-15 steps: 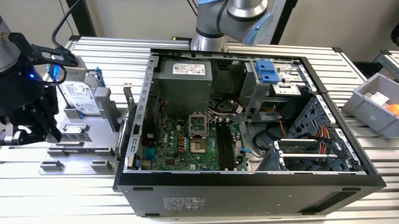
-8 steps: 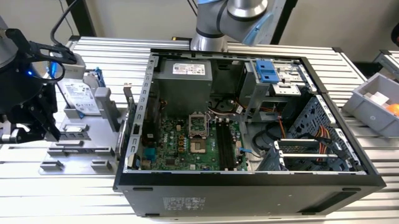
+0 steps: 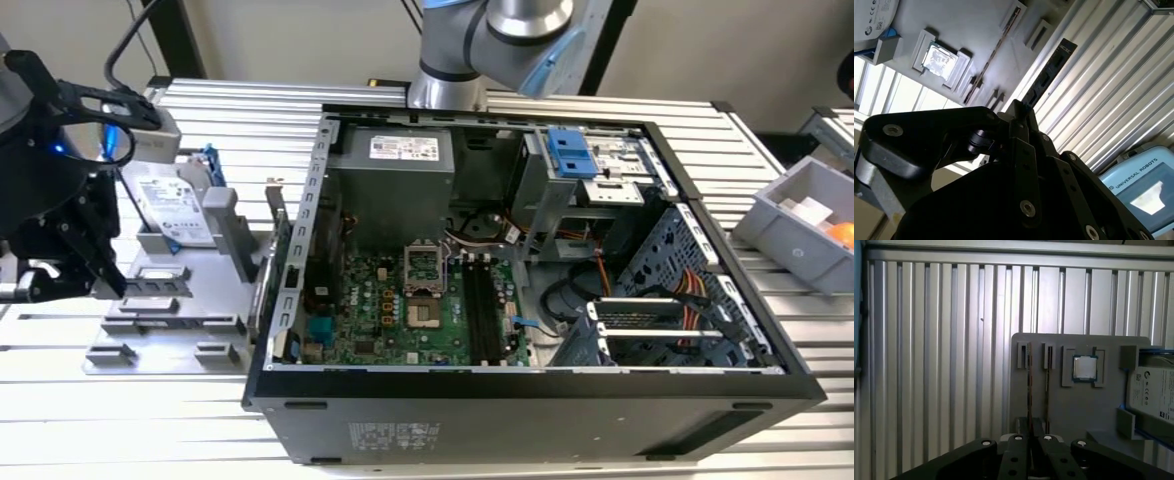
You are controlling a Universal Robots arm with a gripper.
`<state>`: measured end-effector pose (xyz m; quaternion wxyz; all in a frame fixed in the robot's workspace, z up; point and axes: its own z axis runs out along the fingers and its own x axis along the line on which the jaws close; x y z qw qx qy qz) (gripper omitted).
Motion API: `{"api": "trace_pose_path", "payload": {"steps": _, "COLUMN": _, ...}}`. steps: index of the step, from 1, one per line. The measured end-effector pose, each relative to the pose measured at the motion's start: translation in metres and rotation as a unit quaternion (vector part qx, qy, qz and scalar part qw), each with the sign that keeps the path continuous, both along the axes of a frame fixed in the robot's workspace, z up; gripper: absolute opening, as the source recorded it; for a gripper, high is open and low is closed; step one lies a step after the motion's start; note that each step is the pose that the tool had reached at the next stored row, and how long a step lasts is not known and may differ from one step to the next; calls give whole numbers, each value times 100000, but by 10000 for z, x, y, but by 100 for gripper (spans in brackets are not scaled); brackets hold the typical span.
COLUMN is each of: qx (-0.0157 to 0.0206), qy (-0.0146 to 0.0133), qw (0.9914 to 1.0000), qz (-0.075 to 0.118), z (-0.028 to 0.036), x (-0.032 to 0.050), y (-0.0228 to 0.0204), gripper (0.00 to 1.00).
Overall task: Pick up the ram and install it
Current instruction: 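Pick up the ram and move it above insertion slot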
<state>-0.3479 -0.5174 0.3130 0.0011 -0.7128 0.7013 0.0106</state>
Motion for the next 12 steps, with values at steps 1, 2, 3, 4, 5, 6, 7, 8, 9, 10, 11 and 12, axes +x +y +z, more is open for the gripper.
{"api": "trace_pose_path", "payload": {"steps": 1, "qx": -3, "qy": 0, "qw": 100000, "qz": -1, "z": 8, "x": 0, "y": 0, "gripper": 0}}
{"api": "trace_pose_path", "payload": {"steps": 2, "qx": 1, "qy": -5, "qw": 100000, "qz": 0, "z": 14, "x": 0, "y": 0, "gripper": 0}}
{"api": "trace_pose_path", "payload": {"steps": 3, "qx": 2, "qy": -1, "qw": 100000, "qz": -3, "z": 21, "x": 0, "y": 0, "gripper": 0}}
{"api": "trace_pose_path", "payload": {"steps": 4, "qx": 1, "qy": -3, "qw": 100000, "qz": -2, "z": 28, "x": 0, "y": 0, "gripper": 0}}
{"api": "trace_pose_path", "payload": {"steps": 5, "qx": -3, "qy": 1, "qw": 100000, "qz": -1, "z": 36, "x": 0, "y": 0, "gripper": 0}}
{"api": "trace_pose_path", "payload": {"steps": 6, "qx": 1, "qy": -4, "qw": 100000, "qz": 0, "z": 42, "x": 0, "y": 0, "gripper": 0}}
{"api": "trace_pose_path", "payload": {"steps": 7, "qx": 0, "qy": -4, "qw": 100000, "qz": -1, "z": 49, "x": 0, "y": 0, "gripper": 0}}
{"api": "trace_pose_path", "payload": {"steps": 8, "qx": -3, "qy": 2, "qw": 100000, "qz": -1, "z": 56, "x": 0, "y": 0, "gripper": 0}}
{"api": "trace_pose_path", "payload": {"steps": 9, "qx": -2, "qy": 0, "qw": 100000, "qz": -2, "z": 63, "x": 0, "y": 0, "gripper": 0}}
{"api": "trace_pose_path", "payload": {"steps": 10, "qx": 1, "qy": -3, "qw": 100000, "qz": -3, "z": 69, "x": 0, "y": 0, "gripper": 0}}
{"api": "trace_pose_path", "payload": {"steps": 11, "qx": -5, "qy": 3, "qw": 100000, "qz": -1, "z": 77, "x": 0, "y": 0, "gripper": 0}}
{"api": "trace_pose_path", "payload": {"steps": 12, "qx": -4, "qy": 2, "qw": 100000, "qz": -1, "z": 83, "x": 0, "y": 0, "gripper": 0}}
